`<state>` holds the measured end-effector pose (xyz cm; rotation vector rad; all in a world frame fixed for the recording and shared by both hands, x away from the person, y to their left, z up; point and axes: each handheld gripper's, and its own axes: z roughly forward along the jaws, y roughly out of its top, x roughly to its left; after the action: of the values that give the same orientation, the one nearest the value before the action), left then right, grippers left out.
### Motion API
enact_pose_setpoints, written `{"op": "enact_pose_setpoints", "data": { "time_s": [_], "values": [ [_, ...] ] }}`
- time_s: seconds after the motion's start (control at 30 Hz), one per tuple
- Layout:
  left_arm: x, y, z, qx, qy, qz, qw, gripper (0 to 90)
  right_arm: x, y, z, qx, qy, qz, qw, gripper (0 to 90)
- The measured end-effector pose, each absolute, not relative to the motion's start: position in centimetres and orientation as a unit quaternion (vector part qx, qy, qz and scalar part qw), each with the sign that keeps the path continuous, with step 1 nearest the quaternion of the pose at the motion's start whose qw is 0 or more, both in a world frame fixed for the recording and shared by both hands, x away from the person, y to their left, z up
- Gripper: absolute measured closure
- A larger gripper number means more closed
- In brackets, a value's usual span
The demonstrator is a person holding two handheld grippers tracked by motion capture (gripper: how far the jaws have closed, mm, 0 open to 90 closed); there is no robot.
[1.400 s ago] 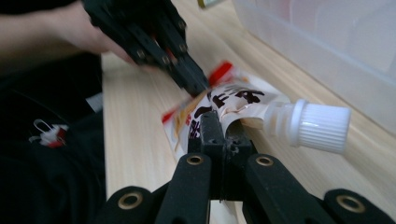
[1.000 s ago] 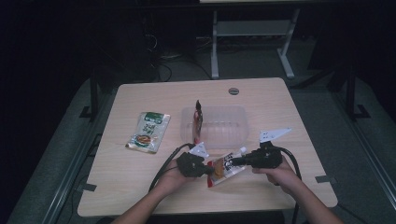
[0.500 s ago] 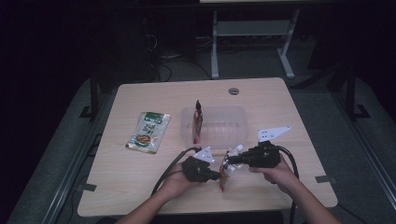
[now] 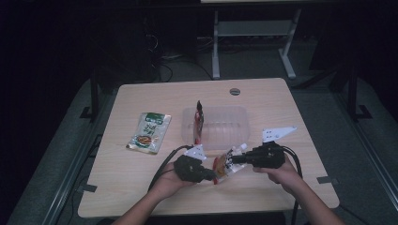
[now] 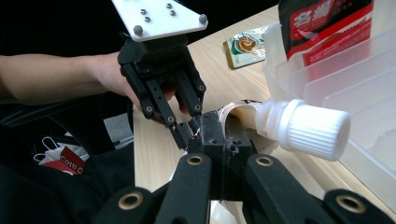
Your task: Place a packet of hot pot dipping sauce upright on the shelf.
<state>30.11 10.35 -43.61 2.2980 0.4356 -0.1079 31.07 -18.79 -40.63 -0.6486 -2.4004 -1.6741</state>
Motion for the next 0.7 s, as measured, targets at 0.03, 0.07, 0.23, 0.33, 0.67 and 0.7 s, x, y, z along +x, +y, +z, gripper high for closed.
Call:
{"op": "enact_pose_setpoints", "data": {
  "time_s": [0.03, 0.07, 0.23, 0.33, 0.67, 0.7],
  "values": [
    [30.1, 10.7, -43.6, 0.904, 0.173, -0.046, 0.388, 77.5, 31.1, -18.7, -40.6, -0.213, -0.799, -0.558, 0.072, 89.6],
    [30.0, 11.1, -43.5, 0.904, 0.175, -0.048, 0.386, 75.5, 31.0, -18.7, -40.5, -0.213, -0.799, -0.558, 0.073, 89.6],
    [29.5, 13.4, -43.4, 0.903, 0.19, -0.051, 0.381, 62.2, 30.9, -18.7, -40.4, -0.21, -0.8, -0.557, 0.07, 89.6],
    [29.0, 14.8, -43.6, 0.901, 0.204, -0.048, 0.381, 55.1, 30.9, -18.7, -40.2, -0.21, -0.8, -0.558, 0.069, 89.6],
    [27.9, 17.8, -44.1, 0.909, 0.224, -0.033, 0.351, 35.5, 31.1, -18.7, -39.2, -0.21, -0.804, -0.554, 0.062, 89.6],
    [27.9, 17.7, -44.0, 0.907, 0.224, -0.032, 0.354, 34.5, 31.1, -18.7, -39.0, -0.209, -0.804, -0.554, 0.06, 89.6]
  ]
}}
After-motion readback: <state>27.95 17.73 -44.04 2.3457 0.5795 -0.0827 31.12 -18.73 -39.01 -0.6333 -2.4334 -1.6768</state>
